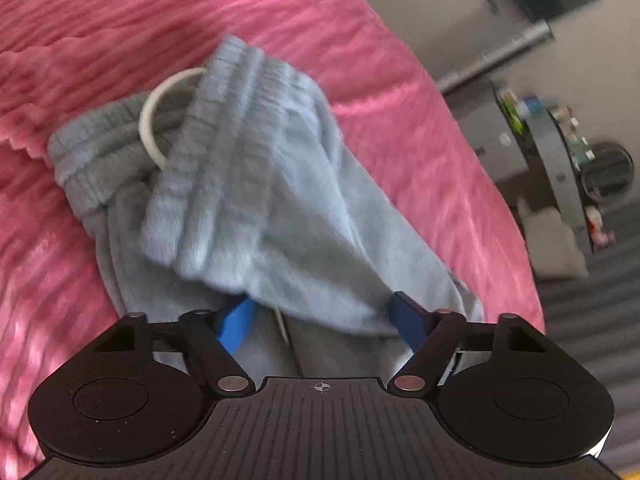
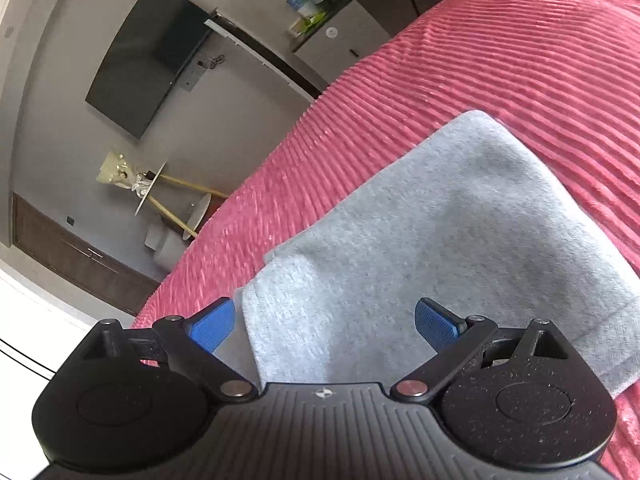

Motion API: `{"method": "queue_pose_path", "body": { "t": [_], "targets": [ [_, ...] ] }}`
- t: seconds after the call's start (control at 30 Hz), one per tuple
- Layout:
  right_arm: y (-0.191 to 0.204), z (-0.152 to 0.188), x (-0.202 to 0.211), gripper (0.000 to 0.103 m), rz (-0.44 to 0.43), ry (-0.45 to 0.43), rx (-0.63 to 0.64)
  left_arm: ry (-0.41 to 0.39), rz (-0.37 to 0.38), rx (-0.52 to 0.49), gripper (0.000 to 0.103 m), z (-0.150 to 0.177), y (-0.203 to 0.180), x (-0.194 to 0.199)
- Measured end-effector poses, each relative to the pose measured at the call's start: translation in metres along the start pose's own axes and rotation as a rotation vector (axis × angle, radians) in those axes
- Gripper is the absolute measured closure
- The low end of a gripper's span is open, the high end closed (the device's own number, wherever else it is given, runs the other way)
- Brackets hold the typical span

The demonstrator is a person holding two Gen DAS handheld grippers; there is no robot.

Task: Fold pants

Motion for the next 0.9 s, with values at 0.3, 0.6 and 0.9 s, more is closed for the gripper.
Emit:
{"method": "queue_pose_path", "body": {
  "t": [0.3,0.6,0.9],
  "targets": [
    [-0.032,0.012,0.023,0.021,0.105,-0.105,-0.118,-0.372,-0.125,-0.071,0.087,-0.015,0.013,0.059],
    [-0.064,0.032,0.044,0.027,0.151,-0.228,-0.291,-0.602,-0.602,-0.017,0.026,0.011,-0.005,0.089],
    [-0.069,0.033,0.046,0.022,0.140,-0.249,-0.296,-0.430,0.098,-0.413,0.006,0.123,-0.145,0.097]
  ]
}}
Point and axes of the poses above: each gripper's, at about its wrist camera, not at the fingertips, and x roughly against the way its jaws point, y to its left, z to its underside, the point moved 1 cm from there along -x, roughly the way its jaws point, and after that the axes turned 14 degrees about x, right-handed, at the moved point
